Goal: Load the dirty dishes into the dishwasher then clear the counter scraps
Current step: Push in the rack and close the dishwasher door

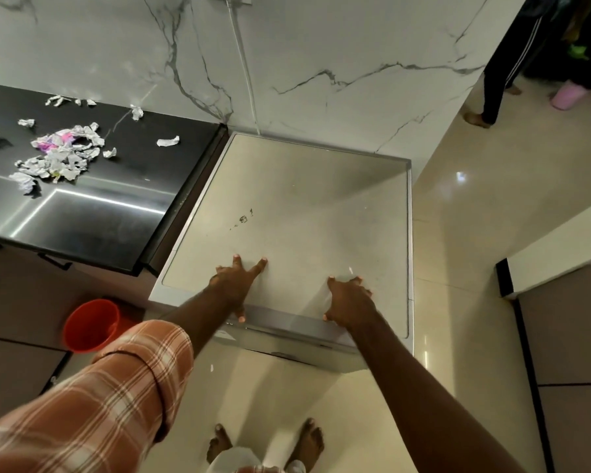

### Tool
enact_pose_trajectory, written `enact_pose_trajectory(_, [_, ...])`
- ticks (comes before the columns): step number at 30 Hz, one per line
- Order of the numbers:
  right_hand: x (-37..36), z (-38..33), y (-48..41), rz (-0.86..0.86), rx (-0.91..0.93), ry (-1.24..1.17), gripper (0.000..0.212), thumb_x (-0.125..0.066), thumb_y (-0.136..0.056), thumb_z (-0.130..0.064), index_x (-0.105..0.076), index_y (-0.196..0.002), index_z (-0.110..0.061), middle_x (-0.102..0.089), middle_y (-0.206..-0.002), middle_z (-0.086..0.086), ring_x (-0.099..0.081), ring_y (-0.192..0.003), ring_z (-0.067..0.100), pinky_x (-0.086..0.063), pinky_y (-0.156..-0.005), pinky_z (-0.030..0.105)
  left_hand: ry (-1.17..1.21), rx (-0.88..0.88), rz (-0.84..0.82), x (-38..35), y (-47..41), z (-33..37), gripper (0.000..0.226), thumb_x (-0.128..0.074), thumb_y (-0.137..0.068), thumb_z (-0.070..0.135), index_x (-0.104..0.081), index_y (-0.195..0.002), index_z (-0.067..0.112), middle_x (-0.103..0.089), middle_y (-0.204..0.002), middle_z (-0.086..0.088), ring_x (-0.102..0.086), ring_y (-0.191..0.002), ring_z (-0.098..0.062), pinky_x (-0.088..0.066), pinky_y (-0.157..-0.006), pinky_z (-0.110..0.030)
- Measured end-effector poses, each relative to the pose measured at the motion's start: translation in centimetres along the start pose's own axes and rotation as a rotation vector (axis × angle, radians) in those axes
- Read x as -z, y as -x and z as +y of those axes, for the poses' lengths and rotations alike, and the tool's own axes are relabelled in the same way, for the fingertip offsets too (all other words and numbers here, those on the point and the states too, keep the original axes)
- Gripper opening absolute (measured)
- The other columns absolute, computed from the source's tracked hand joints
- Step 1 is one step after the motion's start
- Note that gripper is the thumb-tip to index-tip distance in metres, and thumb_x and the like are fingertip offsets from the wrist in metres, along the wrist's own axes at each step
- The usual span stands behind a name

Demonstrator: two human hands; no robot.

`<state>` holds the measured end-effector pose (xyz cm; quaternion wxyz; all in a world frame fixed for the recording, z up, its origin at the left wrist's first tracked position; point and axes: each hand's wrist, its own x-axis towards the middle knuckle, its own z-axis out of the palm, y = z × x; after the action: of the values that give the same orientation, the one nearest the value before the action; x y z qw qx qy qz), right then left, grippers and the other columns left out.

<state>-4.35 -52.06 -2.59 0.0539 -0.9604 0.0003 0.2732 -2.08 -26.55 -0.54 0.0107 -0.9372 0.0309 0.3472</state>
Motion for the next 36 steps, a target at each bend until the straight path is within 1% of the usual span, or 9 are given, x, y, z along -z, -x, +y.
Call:
enact_pose_trajectory(2, [0.0, 0.0, -0.2, -0.006, 0.005, 0.006, 0.090, -0.080, -0.084, -0.037, -0.032, -0.158, -0.024, -0.040, -0.144, 0.039, -0.049, -0.132, 0.047, -0.045, -0.109, 0.058, -0.018, -0.004, -0.003, 0.0, -0.2, 0.0, 0.151, -0.097, -0.057, 0.024, 0.016, -0.155, 0.047, 0.012, -0.163, -0.029, -0.019, -0.142, -0.063, -0.039, -0.110, -0.064])
enact_pose_trajectory(5, [0.2, -0.1, -0.2, -0.039, -0.003, 0.012, 0.094, -0.080, -0.086, -0.037, -0.025, -0.161, -0.023, -0.027, -0.152, 0.046, -0.035, -0.144, 0.053, -0.036, -0.116, 0.062, -0.039, 0.004, -0.012, -0.1, -0.4, 0.2, 0.152, -0.097, -0.057, 0.026, 0.019, -0.154, 0.046, 0.012, -0.163, -0.030, -0.019, -0.142, -0.062, -0.041, -0.109, -0.063])
enact_pose_trajectory(10, [0.6, 0.0, 0.1, -0.063, -0.006, -0.003, 0.096, -0.078, -0.088, -0.038, -0.020, -0.163, -0.022, -0.019, -0.155, 0.048, -0.028, -0.148, 0.054, -0.030, -0.119, 0.062, -0.019, 0.014, -0.016, 0.0, 0.0, 0.4, 0.150, -0.096, -0.059, 0.024, 0.019, -0.154, 0.046, 0.013, -0.163, -0.029, -0.014, -0.143, -0.063, -0.039, -0.110, -0.064])
enact_pose_trajectory(14, [0.9, -0.1, 0.2, -0.064, 0.001, 0.005, 0.099, -0.080, -0.086, -0.040, -0.022, -0.163, -0.022, -0.026, -0.153, 0.046, -0.028, -0.148, 0.052, -0.034, -0.117, 0.061, 0.002, 0.026, -0.023, 0.0, 0.1, 0.6, 0.149, -0.095, -0.061, 0.022, 0.018, -0.153, 0.047, 0.016, -0.163, -0.028, -0.008, -0.143, -0.064, -0.037, -0.111, -0.065])
enact_pose_trajectory(18, [0.9, -0.2, 0.2, -0.060, -0.005, 0.010, 0.096, -0.080, -0.085, -0.037, -0.024, -0.162, -0.022, -0.030, -0.152, 0.042, -0.031, -0.146, 0.050, -0.034, -0.116, 0.062, 0.004, 0.029, -0.027, 0.0, 0.1, 0.6, 0.148, -0.095, -0.062, 0.022, 0.018, -0.154, 0.048, 0.017, -0.163, -0.027, -0.007, -0.144, -0.064, -0.037, -0.111, -0.065])
enact_pose_trajectory(24, [1.0, 0.0, 0.7, -0.032, 0.016, -0.012, 0.091, -0.080, -0.084, -0.038, -0.032, -0.158, -0.019, -0.043, -0.145, 0.034, -0.042, -0.138, 0.044, -0.043, -0.107, 0.052, 0.024, 0.027, -0.025, -0.1, 0.2, 0.5, 0.147, -0.095, -0.062, 0.019, 0.016, -0.154, 0.049, 0.019, -0.163, -0.025, -0.005, -0.144, -0.063, -0.036, -0.110, -0.066])
enact_pose_trajectory(28, [1.0, 0.0, 0.6, -0.038, 0.016, -0.014, 0.095, -0.081, -0.083, -0.040, -0.029, -0.160, -0.020, -0.042, -0.146, 0.035, -0.039, -0.140, 0.044, -0.043, -0.108, 0.052, 0.055, 0.023, -0.022, -0.3, 0.1, 0.3, 0.147, -0.095, -0.062, 0.017, 0.015, -0.154, 0.050, 0.019, -0.164, -0.023, -0.003, -0.145, -0.062, -0.034, -0.111, -0.067])
enact_pose_trajectory(33, [0.6, 0.0, -0.1, -0.060, 0.001, -0.007, 0.100, -0.081, -0.082, -0.041, -0.024, -0.162, -0.023, -0.034, -0.152, 0.040, -0.028, -0.148, 0.048, -0.035, -0.116, 0.059, 0.071, 0.014, -0.024, -0.3, 0.1, 0.3, 0.145, -0.094, -0.062, 0.015, 0.013, -0.155, 0.049, 0.020, -0.164, -0.022, -0.001, -0.145, -0.062, -0.033, -0.111, -0.068])
enact_pose_trajectory(36, [0.5, 0.1, -0.3, -0.058, 0.004, -0.013, 0.099, -0.081, -0.083, -0.040, -0.024, -0.162, -0.023, -0.035, -0.152, 0.039, -0.030, -0.147, 0.047, -0.036, -0.117, 0.058, 0.082, 0.028, -0.026, -0.3, 0.1, 0.3, 0.144, -0.094, -0.063, 0.014, 0.012, -0.154, 0.050, 0.021, -0.164, -0.020, 0.001, -0.146, -0.061, -0.032, -0.111, -0.069])
